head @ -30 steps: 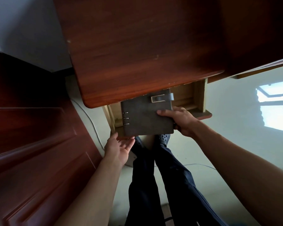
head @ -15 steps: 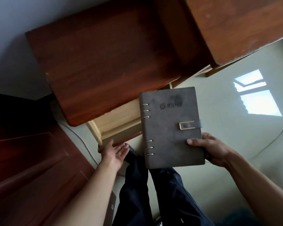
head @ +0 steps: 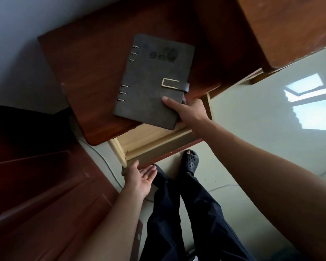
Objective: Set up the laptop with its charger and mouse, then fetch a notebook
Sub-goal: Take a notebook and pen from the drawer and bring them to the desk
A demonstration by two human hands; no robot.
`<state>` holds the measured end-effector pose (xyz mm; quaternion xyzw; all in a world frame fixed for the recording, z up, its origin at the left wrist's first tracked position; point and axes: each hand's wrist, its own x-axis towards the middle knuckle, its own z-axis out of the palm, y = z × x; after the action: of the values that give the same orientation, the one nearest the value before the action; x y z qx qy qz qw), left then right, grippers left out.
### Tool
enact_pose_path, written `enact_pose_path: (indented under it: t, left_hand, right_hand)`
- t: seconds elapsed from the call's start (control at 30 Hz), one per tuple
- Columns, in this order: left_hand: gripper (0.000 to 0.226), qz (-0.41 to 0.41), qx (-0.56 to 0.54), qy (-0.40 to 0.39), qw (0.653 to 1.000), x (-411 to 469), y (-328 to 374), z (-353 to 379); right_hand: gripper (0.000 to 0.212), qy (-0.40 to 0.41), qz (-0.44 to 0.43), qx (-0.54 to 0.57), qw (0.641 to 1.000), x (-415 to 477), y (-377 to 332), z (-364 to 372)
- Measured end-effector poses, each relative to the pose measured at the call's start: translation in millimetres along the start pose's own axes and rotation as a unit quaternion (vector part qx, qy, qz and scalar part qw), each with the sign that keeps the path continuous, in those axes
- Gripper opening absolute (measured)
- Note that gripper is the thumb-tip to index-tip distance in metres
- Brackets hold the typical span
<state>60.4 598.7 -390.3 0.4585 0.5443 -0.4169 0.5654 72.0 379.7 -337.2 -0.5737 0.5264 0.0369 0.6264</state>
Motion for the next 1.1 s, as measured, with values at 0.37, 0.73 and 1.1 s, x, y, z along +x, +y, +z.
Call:
enact_pose_path:
  t: [0.37, 0.73, 1.1]
  left_hand:
    - [0.037, -0.017, -0.075, 0.017, 0.997, 1, 5, 6]
    - [0.046, -0.016, -0.084, 0.038, 0.996, -2, 2, 11]
    - [0.023, 0.009, -0.038, 0.081, 0.996, -10, 4, 23]
  right_hand:
    - [0.065, 0.046, 0.020, -0.081, 0.995, -32, 59, -46]
    - [0.074, 0.010, 0.123, -0.161, 0.979, -20, 33, -46]
    - [0.042, 0.119, 0.236, 0.017, 0.964, -21, 106, -73]
